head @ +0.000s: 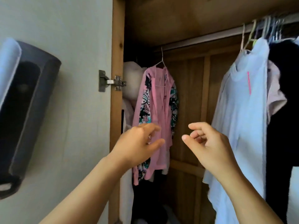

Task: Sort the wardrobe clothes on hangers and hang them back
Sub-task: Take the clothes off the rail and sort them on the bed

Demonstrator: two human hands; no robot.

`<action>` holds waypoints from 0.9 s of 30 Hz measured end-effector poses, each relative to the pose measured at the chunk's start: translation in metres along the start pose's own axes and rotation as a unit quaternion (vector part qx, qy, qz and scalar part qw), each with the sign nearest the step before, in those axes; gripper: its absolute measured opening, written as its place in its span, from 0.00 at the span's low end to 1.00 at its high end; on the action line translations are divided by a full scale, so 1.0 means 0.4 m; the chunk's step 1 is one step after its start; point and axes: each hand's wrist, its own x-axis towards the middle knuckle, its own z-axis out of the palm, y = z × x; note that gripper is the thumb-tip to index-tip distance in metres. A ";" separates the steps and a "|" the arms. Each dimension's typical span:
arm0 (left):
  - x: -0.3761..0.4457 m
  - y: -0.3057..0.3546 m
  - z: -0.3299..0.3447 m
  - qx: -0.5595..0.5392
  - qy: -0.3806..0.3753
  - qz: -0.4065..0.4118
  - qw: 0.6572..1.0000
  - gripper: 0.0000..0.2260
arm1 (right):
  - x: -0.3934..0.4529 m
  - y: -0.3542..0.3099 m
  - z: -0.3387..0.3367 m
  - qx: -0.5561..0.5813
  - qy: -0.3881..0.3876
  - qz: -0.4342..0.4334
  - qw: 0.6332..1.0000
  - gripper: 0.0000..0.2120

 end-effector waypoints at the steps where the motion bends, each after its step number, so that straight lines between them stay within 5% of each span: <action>1: 0.029 0.002 0.004 0.001 0.004 0.004 1.000 0.19 | 0.026 0.006 0.007 -0.005 -0.001 0.004 1.000 0.15; 18: 0.655 -0.160 0.030 0.169 0.187 0.032 0.967 0.22 | 0.398 0.129 0.089 -0.075 0.046 0.013 0.996 0.19; 27: 0.828 -0.222 0.037 0.307 0.176 -0.147 0.924 0.20 | 0.503 0.168 0.136 -0.097 0.059 -0.014 0.993 0.19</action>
